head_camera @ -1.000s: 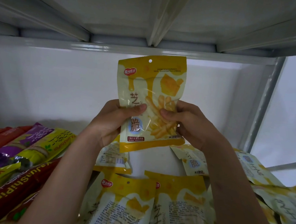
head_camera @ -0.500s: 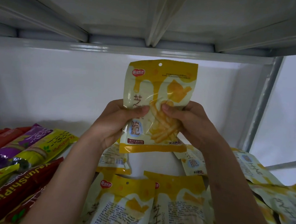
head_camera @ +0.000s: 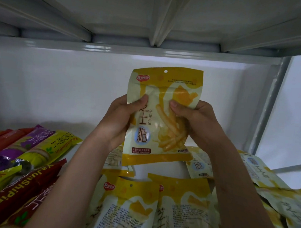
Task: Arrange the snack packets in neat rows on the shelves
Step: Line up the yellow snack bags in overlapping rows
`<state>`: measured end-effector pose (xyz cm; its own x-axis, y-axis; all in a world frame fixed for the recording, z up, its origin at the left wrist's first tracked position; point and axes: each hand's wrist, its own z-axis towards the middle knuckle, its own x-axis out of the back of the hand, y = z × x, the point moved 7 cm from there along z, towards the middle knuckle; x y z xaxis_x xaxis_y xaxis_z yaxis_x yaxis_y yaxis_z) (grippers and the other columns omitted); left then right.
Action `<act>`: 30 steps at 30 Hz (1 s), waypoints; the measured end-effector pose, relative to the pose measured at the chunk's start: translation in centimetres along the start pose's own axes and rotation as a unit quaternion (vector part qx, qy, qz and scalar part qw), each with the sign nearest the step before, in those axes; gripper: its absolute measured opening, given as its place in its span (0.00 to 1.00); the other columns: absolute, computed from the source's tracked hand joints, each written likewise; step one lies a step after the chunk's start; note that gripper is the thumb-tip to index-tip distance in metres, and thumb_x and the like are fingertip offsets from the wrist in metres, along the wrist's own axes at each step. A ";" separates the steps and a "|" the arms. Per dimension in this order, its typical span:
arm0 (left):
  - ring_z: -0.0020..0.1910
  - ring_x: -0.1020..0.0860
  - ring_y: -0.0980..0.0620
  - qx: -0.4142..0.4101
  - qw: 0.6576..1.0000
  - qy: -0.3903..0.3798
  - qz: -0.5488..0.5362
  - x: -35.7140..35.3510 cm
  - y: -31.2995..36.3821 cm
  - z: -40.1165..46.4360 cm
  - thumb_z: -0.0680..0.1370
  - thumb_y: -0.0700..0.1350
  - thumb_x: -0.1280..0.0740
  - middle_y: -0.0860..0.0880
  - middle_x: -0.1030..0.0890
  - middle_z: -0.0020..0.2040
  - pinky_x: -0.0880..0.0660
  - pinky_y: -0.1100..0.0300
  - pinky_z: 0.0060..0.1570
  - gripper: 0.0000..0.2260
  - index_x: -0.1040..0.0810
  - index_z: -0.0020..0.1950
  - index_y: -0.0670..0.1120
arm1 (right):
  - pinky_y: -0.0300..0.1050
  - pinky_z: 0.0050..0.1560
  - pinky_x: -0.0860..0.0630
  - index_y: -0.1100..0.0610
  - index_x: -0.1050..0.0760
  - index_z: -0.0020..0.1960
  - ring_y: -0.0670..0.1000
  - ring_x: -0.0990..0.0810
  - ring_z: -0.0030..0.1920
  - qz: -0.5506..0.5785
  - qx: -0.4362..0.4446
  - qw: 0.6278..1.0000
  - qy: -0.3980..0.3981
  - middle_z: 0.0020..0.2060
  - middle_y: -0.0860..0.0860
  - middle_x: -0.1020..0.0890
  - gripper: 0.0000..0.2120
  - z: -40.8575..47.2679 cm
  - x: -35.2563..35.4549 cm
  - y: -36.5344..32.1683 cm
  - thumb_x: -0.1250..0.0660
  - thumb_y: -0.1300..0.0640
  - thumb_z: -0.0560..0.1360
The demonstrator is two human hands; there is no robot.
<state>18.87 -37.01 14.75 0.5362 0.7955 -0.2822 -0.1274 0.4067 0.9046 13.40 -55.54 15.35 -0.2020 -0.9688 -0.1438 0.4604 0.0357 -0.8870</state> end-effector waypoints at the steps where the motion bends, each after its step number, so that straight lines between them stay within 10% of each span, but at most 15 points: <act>1: 0.53 0.14 0.39 -0.010 1.000 0.014 0.010 0.2 0.2 0.0 0.81 0.43 0.32 0.38 0.14 0.56 0.16 0.45 0.51 0.12 0.18 0.62 0.40 | 0.64 0.61 0.19 0.66 0.17 0.57 0.63 0.14 0.57 0.003 -0.003 1.000 -0.011 0.55 0.63 0.14 0.16 0.0 -0.1 0.0 0.25 0.58 0.74; 5: 0.46 0.12 0.45 -0.031 0.998 0.037 0.049 0.9 0.5 -0.1 0.83 0.41 0.33 0.42 0.12 0.50 0.16 0.53 0.39 0.08 0.17 0.59 0.42 | 0.56 0.57 0.16 0.64 0.17 0.59 0.59 0.13 0.56 0.017 -0.010 0.999 -0.044 0.54 0.58 0.13 0.19 -0.2 -0.3 0.0 0.30 0.50 0.77; 30: 0.48 0.13 0.44 -0.055 0.998 0.005 0.044 0.2 1.1 -0.3 0.81 0.34 0.36 0.45 0.12 0.50 0.16 0.49 0.41 0.13 0.19 0.61 0.47 | 0.64 0.66 0.21 0.62 0.20 0.65 0.61 0.15 0.60 0.041 0.020 0.999 -0.001 0.59 0.59 0.15 0.14 -0.1 0.3 -0.8 0.32 0.62 0.80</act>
<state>18.60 -36.25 15.62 0.5108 0.8345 -0.2068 -0.2646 0.3815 0.8857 12.86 -55.82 15.97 -0.1599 -0.9636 -0.2144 0.5088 0.1057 -0.8544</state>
